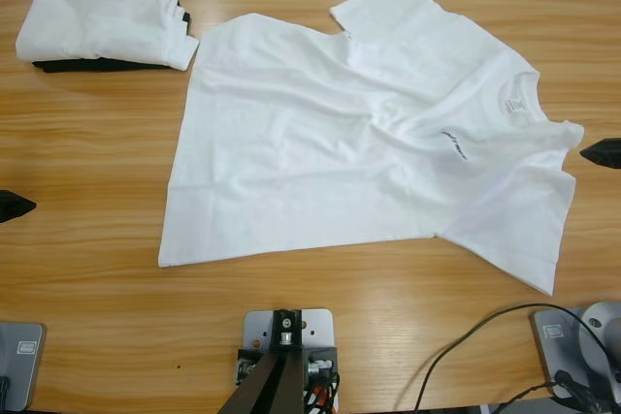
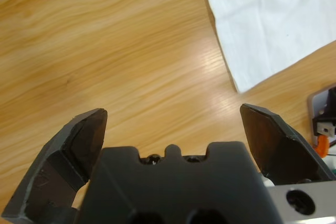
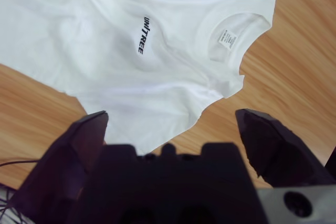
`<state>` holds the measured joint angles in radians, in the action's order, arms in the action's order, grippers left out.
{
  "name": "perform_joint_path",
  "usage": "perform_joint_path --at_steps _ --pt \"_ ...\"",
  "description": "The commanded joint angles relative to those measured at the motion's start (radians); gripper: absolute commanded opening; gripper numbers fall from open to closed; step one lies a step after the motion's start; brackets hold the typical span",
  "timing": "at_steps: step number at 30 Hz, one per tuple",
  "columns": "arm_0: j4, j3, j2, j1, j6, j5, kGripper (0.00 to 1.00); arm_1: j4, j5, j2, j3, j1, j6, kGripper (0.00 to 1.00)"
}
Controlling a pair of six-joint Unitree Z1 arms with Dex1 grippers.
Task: Fold clothes
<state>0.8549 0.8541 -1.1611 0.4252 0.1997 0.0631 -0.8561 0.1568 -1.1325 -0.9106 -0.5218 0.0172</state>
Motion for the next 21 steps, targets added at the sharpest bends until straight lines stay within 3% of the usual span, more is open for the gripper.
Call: perform_joint_path --at_steps 1,21 --pt "0.015 -0.005 -0.064 0.009 0.01 -0.009 0.996 0.006 -0.013 0.054 0.033 -0.015 -0.014 1.0" --pt "0.021 0.005 -0.12 0.01 0.008 -0.007 0.996 0.014 -0.031 0.096 0.042 -0.015 -0.026 1.0"
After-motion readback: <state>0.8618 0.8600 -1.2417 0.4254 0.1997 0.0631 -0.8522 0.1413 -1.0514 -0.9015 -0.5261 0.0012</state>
